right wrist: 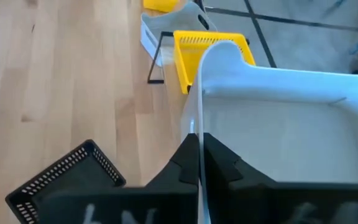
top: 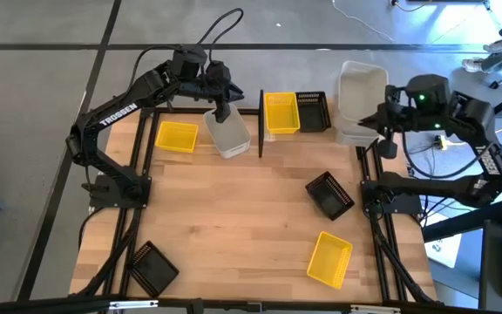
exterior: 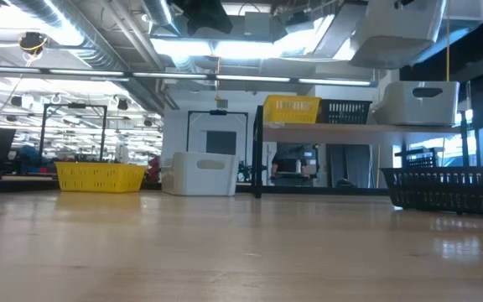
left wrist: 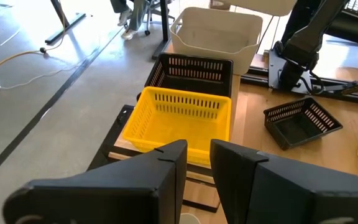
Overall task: Stack baskets on shelf by color
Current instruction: Stack the bottom white bin on top of the white bin on the shelf
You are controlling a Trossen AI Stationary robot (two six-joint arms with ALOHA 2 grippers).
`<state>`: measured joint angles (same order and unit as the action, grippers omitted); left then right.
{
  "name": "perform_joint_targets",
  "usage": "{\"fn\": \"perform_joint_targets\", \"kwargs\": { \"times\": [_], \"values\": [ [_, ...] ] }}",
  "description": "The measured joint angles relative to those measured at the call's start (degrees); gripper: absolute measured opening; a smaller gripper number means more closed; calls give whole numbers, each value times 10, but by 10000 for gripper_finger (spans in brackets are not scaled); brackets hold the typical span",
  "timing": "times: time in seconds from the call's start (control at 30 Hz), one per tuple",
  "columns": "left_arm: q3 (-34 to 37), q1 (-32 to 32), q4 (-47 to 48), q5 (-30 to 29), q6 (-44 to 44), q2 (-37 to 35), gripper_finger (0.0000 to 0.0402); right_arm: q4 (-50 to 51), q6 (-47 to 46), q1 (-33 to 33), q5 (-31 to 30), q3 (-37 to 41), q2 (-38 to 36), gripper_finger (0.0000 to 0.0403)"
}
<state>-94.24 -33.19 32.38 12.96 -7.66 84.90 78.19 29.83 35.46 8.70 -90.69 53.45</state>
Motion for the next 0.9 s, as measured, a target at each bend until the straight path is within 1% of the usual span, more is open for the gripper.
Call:
{"fn": "perform_joint_targets", "kwargs": {
  "times": [0.3, 0.43, 0.5, 0.57, 0.77, 0.9],
  "values": [
    [0, 0, 0, 0, 0, 0, 63, -25, -10, 0, -3, 50, -38, 0],
    [0, 4, 0, 0, -4, 0, 63, -27, -10, 0, -46, 72, -46, 0],
    [0, 8, 0, 0, -5, 0, 63, -26, -9, 2, -53, 82, -46, 0],
    [0, 10, 0, 0, -5, 0, 63, -27, -3, 3, -53, 86, -45, 0],
    [0, 15, 0, 0, -5, 0, 63, -27, 56, 21, -52, 86, -45, 0],
    [0, 15, 0, 0, -5, 0, 63, -26, 65, 33, -38, 86, -45, 0]
  ]
}}
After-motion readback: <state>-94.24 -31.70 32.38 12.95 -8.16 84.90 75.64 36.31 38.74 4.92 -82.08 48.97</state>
